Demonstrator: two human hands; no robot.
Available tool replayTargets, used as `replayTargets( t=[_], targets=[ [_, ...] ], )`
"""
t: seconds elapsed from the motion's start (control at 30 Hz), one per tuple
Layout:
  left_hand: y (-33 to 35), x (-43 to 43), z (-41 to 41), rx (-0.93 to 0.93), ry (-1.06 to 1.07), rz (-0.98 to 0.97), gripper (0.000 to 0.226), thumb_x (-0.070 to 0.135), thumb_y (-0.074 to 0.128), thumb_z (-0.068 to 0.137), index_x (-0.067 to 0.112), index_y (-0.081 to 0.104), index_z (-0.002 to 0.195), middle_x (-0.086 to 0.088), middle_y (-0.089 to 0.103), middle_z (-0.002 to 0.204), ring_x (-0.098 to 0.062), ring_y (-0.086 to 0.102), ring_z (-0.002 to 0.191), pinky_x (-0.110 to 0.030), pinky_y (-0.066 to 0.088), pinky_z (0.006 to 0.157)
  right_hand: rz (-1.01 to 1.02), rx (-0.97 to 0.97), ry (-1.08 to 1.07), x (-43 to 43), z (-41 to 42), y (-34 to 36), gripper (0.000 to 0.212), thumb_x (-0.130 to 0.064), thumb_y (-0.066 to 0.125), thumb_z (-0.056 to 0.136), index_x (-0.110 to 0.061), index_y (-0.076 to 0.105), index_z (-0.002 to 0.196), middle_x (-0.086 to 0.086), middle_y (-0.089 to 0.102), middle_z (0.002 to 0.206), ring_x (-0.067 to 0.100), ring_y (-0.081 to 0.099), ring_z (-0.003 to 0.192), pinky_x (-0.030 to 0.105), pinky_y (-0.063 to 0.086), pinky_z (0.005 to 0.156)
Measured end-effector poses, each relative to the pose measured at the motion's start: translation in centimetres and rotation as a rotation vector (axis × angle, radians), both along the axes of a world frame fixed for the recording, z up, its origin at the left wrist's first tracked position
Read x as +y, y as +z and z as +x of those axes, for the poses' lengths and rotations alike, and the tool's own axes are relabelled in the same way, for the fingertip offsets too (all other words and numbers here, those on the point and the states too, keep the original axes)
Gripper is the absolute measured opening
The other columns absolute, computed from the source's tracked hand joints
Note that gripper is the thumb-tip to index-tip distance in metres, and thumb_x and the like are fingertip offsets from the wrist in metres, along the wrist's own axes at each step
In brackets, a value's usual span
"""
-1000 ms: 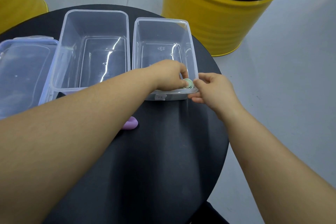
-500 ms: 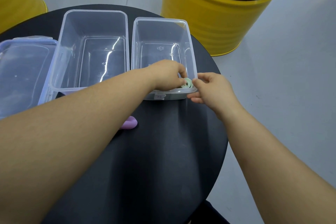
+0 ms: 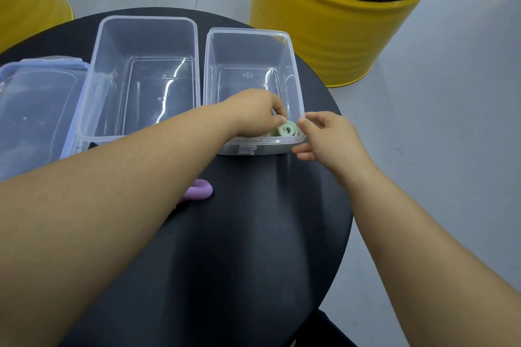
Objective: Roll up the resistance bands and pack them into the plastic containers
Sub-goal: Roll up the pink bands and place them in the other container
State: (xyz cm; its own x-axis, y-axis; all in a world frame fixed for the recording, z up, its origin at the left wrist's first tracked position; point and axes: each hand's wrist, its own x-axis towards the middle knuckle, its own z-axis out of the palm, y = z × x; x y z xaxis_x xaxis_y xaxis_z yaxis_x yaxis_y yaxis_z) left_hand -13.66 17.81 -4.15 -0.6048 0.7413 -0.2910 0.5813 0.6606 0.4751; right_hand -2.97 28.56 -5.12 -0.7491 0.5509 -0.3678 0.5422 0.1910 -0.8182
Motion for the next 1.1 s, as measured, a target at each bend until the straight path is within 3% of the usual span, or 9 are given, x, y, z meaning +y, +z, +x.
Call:
replayTargets(
  t=[0.13,0.27,0.4,0.53,0.6,0.67,0.83,1.0,1.1],
  targets=[
    [0.7,-0.4,0.2,0.017,0.071,0.066,0.024,0.026,0.048,0.095,0.019,0.065,0.11,0.001,0.065,0.112,-0.012,0.053,0.091,-0.022,0.038,0.077,0.056,0.001,0.005,0.1,0.3,-0.1,0.032,-0.026,0.052,0.094,-0.013,0.054,0.123,-0.001,0.06,0.097,0.018,0.064,0.075,0.034,0.058,0.067],
    [1.5,-1.2,1.0,0.043,0.144,0.132,0.022,0.025,0.05,0.094,0.019,0.067,0.106,0.001,0.067,0.107,-0.016,0.059,0.099,-0.025,0.043,0.082,0.149,0.001,0.016,-0.3,1.1,0.4,0.032,-0.029,0.056,0.091,-0.018,0.054,0.121,-0.001,0.06,0.108,0.023,0.061,0.095,0.045,0.055,0.084],
    [2.9,-2.6,2.5,0.059,0.194,0.194,0.02,0.027,0.051,0.094,0.018,0.067,0.102,0.002,0.068,0.103,-0.016,0.058,0.095,-0.026,0.044,0.083,0.261,0.052,0.004,-1.2,2.4,1.7,0.028,-0.026,0.055,0.091,-0.02,0.056,0.118,0.001,0.053,0.124,0.013,0.055,0.098,0.028,0.046,0.081],
    [4.4,-6.1,4.6,0.054,0.237,0.208,0.019,0.027,0.052,0.093,0.02,0.069,0.1,0.004,0.068,0.099,-0.015,0.059,0.092,-0.027,0.045,0.082,0.263,0.107,0.056,-4.1,4.0,3.6,0.015,-0.022,0.053,0.092,-0.023,0.06,0.106,-0.002,0.056,0.115,0.005,0.052,0.085,0.022,0.043,0.071],
    [4.7,-8.6,5.9,0.055,0.27,0.199,0.018,0.026,0.053,0.092,0.02,0.069,0.099,0.005,0.068,0.099,-0.015,0.059,0.091,-0.026,0.044,0.08,0.19,0.113,0.114,-6.3,4.9,4.1,0.012,-0.02,0.054,0.091,-0.023,0.061,0.101,-0.005,0.06,0.103,0.009,0.055,0.085,0.029,0.049,0.079],
    [4.7,-11.6,7.2,0.032,0.317,0.162,0.018,0.025,0.053,0.092,0.02,0.069,0.1,0.005,0.067,0.098,-0.015,0.059,0.094,-0.027,0.044,0.082,0.089,0.074,0.229,-8.7,5.5,4.0,0.016,-0.02,0.056,0.09,-0.023,0.063,0.104,-0.007,0.061,0.094,0.012,0.056,0.085,0.033,0.051,0.082],
    [3.5,-18.3,9.5,0.069,0.388,0.055,0.02,0.021,0.052,0.091,0.025,0.07,0.098,0.01,0.06,0.096,-0.013,0.052,0.108,-0.023,0.033,0.081,0.141,-0.074,0.547,-13.5,6.5,1.8,0.034,-0.026,0.059,0.09,-0.023,0.057,0.123,-0.003,0.05,0.121,0.01,0.052,0.091,0.025,0.043,0.085],
    [0.8,-23.1,10.1,0.116,0.525,0.051,0.025,0.019,0.062,0.085,0.019,0.068,0.109,-0.007,0.059,0.119,-0.027,0.05,0.115,-0.031,0.036,0.095,0.202,-0.074,0.549,-15.7,5.1,-0.3,0.047,-0.026,0.063,0.086,-0.023,0.047,0.13,-0.006,0.036,0.121,0.012,0.049,0.09,0.028,0.043,0.087],
    [-0.3,-23.8,9.9,0.073,0.583,0.082,0.04,0.02,0.066,0.082,0.016,0.059,0.122,-0.008,0.053,0.126,-0.026,0.046,0.121,-0.031,0.032,0.101,0.198,-0.04,0.489,-16.3,3.4,-0.7,0.066,-0.025,0.066,0.085,-0.02,0.033,0.143,-0.002,0.031,0.144,0.015,0.046,0.121,0.025,0.034,0.092]
  ],
)
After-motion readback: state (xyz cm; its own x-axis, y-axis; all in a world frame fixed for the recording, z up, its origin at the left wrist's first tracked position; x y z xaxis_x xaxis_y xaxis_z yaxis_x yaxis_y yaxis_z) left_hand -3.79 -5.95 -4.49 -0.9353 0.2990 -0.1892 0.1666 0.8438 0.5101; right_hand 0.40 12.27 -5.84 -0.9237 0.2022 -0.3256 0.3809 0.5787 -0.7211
